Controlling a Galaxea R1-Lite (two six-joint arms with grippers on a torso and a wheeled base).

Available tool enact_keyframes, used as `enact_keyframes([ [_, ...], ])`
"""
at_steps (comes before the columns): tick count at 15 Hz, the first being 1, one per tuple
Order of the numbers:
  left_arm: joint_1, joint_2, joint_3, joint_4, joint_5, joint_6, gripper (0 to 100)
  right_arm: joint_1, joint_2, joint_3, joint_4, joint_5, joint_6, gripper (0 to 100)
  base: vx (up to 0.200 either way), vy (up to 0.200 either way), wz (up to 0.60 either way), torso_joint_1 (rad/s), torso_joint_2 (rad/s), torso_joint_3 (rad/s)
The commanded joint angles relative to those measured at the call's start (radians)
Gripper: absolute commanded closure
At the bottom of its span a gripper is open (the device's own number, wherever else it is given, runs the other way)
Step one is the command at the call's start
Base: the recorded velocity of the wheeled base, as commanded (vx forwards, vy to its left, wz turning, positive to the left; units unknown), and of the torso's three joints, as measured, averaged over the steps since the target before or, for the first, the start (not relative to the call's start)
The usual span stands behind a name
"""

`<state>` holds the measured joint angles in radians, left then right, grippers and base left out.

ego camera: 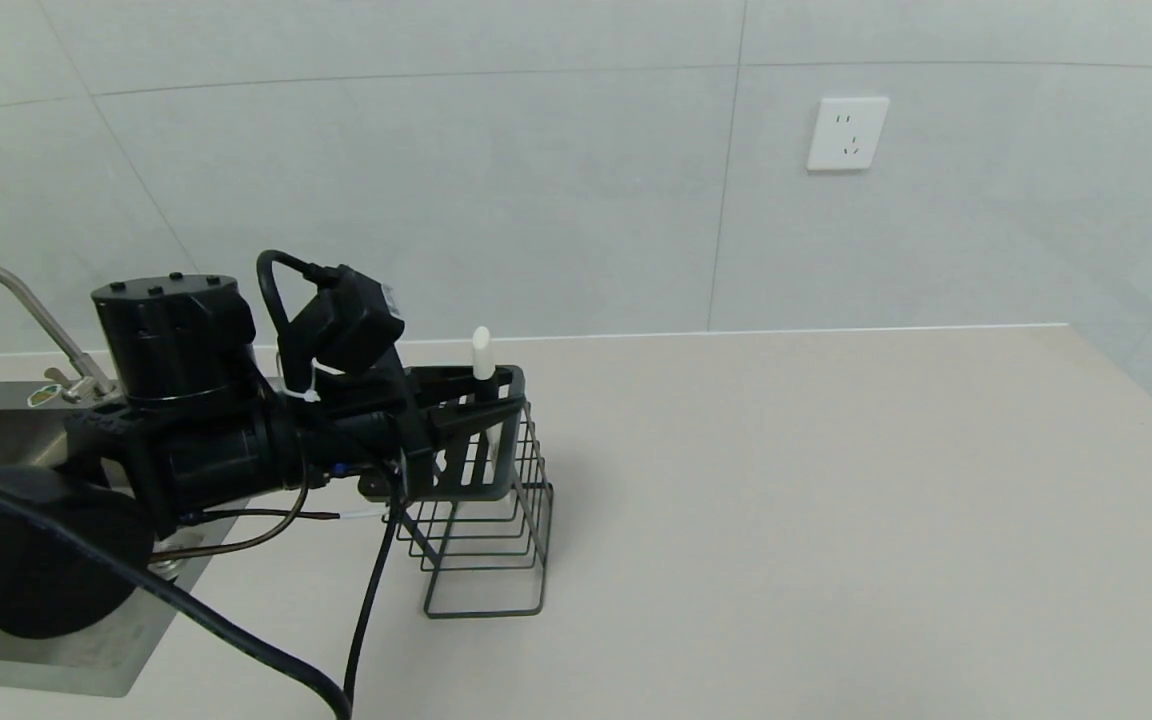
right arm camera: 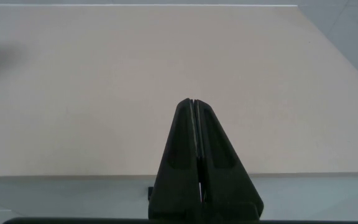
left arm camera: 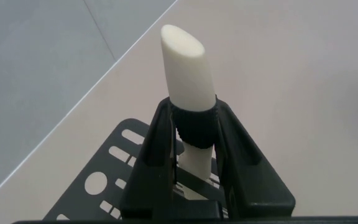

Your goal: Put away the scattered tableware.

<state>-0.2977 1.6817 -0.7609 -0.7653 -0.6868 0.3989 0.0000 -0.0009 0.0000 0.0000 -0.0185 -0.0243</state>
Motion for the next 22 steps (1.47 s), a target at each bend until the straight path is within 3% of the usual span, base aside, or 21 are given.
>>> enact_keyframes([
  [1, 0.000, 0.000, 0.018, -0.002, 0.001, 0.000, 100, 0.000, 0.001, 0.000, 0.000, 0.000, 0.000, 100, 0.000, 0.000, 0.00, 0.000, 0.00, 0.000],
  [6, 0.000, -0.002, 0.031, -0.002, 0.001, 0.000, 100, 0.000, 0.001, 0.000, 0.000, 0.000, 0.000, 100, 0.000, 0.000, 0.00, 0.000, 0.00, 0.000],
  [7, 0.000, -0.002, 0.035, 0.000, 0.001, 0.000, 0, 0.000, 0.001, 0.000, 0.000, 0.000, 0.001, 100, 0.000, 0.000, 0.00, 0.000, 0.00, 0.000],
  [17, 0.017, -0.085, 0.054, -0.011, 0.006, -0.002, 0, 0.000, 0.001, 0.000, 0.000, 0.000, 0.003, 100, 0.000, 0.000, 0.00, 0.000, 0.00, 0.000],
  [21, 0.049, -0.214, 0.149, -0.014, 0.012, 0.000, 0, 0.000, 0.001, 0.000, 0.000, 0.000, 0.003, 100, 0.000, 0.000, 0.00, 0.000, 0.00, 0.000],
  [22, 0.060, -0.292, 0.222, -0.015, 0.012, 0.000, 0, 0.000, 0.001, 0.000, 0.000, 0.000, 0.003, 100, 0.000, 0.000, 0.00, 0.000, 0.00, 0.000],
])
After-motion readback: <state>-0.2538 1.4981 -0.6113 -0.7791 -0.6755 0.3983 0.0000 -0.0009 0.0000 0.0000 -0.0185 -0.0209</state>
